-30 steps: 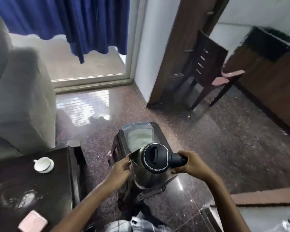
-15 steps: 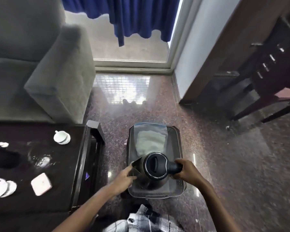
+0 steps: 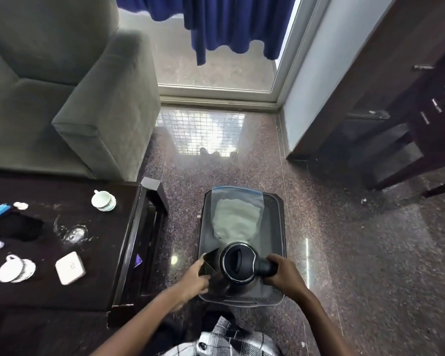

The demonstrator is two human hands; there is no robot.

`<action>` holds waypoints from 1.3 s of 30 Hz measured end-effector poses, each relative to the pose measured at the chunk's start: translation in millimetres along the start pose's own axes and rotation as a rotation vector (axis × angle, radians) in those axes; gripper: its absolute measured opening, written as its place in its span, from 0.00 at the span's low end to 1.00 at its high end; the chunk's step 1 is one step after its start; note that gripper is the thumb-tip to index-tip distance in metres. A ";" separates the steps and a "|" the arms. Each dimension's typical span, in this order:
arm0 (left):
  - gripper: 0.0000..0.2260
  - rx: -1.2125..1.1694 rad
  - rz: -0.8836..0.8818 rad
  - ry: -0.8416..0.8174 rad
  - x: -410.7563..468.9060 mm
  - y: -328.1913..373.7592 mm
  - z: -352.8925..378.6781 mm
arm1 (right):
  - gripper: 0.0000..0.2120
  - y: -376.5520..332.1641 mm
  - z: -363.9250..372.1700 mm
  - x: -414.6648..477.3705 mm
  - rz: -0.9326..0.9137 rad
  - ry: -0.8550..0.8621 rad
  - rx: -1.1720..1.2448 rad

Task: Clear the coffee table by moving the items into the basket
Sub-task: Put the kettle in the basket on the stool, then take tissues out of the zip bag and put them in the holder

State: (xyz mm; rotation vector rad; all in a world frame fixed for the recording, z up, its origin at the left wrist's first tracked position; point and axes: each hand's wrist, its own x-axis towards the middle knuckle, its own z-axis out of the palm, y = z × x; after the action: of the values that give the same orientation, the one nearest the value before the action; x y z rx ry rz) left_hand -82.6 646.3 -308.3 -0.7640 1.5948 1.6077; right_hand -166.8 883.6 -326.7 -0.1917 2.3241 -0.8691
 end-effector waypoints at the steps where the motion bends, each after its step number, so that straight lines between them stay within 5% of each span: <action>1: 0.33 -0.001 0.001 0.002 0.5 0.4 0.2 | 0.18 0.1 0.4 1.0 0.005 0.002 -0.013; 7: 0.29 0.029 -0.023 0.034 1.4 5.1 -4.9 | 0.17 -4.5 -10.1 6.3 0.029 -0.188 -0.141; 11: 0.26 0.141 0.025 0.210 -0.7 24.9 -12.9 | 0.20 -3.3 -44.6 31.4 0.011 -0.356 -0.207; 18: 0.17 0.083 0.196 0.424 -2.1 69.4 -23.2 | 0.20 -32.5 -37.2 121.1 0.183 0.077 0.320; 21: 0.14 0.011 0.210 0.426 -5.8 82.1 -22.4 | 0.25 -29.7 -15.1 147.6 0.389 0.151 0.717; 23: 0.12 -0.034 0.215 0.439 -9.7 86.2 -23.3 | 0.32 -31.4 -6.7 152.1 0.472 0.156 0.805; 25: 0.12 -0.050 0.210 0.443 -14.2 87.8 -25.0 | 0.27 -35.5 -3.1 154.3 0.485 0.183 0.770; 30: 0.11 -0.076 0.210 0.421 -27.5 86.5 -33.6 | 0.04 -63.2 -9.9 150.3 0.307 0.174 0.732; 35: 0.10 -0.174 0.276 0.431 -48.8 83.9 -52.7 | 0.08 -123.4 -28.2 111.4 -0.049 0.210 0.600; 39: 0.11 -0.500 0.387 0.395 -69.9 81.6 -77.1 | 0.04 -173.0 -9.1 61.0 -0.506 0.288 0.211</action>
State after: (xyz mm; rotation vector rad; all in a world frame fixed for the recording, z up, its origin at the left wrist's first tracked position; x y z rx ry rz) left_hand -118.0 566.6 -208.9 -1.1395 1.7018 2.2993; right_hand -234.6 734.4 -243.8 -0.6175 2.4623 -1.4646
